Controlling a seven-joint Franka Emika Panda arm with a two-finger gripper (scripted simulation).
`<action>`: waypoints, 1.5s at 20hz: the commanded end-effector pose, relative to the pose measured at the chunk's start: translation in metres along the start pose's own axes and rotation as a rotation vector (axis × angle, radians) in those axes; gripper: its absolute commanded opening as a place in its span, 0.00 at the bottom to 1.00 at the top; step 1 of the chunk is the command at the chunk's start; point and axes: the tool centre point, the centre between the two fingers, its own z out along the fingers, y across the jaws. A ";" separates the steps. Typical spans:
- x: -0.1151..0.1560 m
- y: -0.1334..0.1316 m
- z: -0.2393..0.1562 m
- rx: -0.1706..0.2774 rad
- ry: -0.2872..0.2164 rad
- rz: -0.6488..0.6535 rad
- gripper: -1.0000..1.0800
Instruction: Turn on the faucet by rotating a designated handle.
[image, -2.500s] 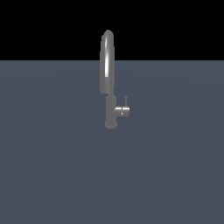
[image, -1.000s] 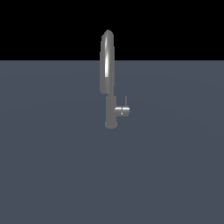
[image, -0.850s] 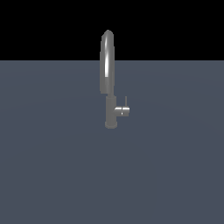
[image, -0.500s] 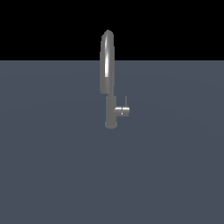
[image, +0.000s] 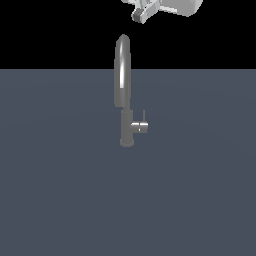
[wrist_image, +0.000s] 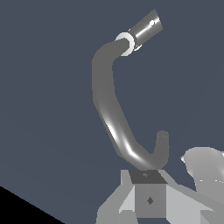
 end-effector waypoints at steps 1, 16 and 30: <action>0.017 -0.001 0.002 0.042 -0.040 0.039 0.00; 0.125 0.007 0.033 0.316 -0.307 0.302 0.00; 0.220 0.028 0.100 0.608 -0.590 0.586 0.00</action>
